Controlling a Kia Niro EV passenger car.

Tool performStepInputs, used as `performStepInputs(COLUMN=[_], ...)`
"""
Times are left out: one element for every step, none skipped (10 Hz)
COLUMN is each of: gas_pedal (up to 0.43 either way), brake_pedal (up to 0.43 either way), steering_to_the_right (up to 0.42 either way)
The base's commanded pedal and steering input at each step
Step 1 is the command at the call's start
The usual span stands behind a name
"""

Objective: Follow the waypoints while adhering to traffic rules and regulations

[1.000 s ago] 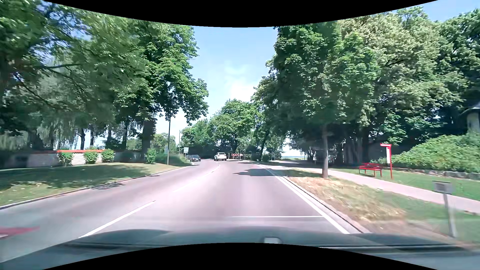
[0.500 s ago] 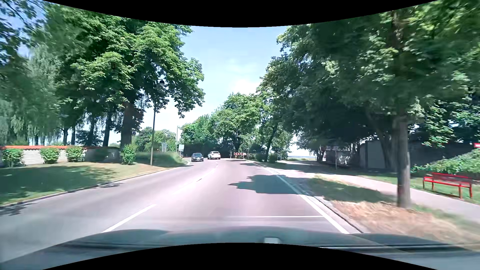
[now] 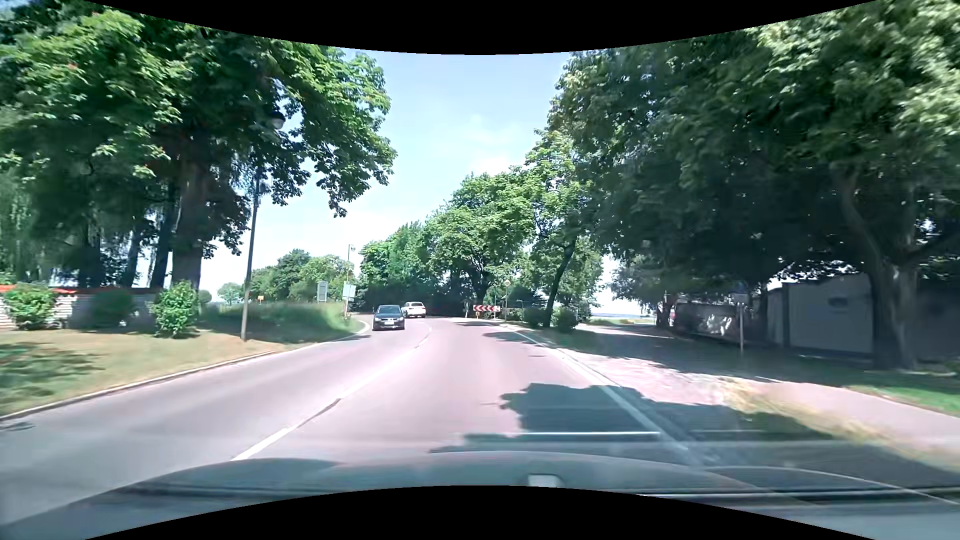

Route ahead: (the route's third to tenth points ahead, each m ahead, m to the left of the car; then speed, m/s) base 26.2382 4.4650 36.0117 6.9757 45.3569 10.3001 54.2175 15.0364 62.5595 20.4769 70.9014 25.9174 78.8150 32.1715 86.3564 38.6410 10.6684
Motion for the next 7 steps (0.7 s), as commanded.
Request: performStepInputs(gas_pedal=[0.177,0.177,0.177,0.177,0.177,0.177,0.169], brake_pedal=[0.0,0.0,0.0,0.0,0.0,0.0,0.0], steering_to_the_right=[-0.023,-0.025,-0.027,-0.028,-0.028,-0.028,-0.029])
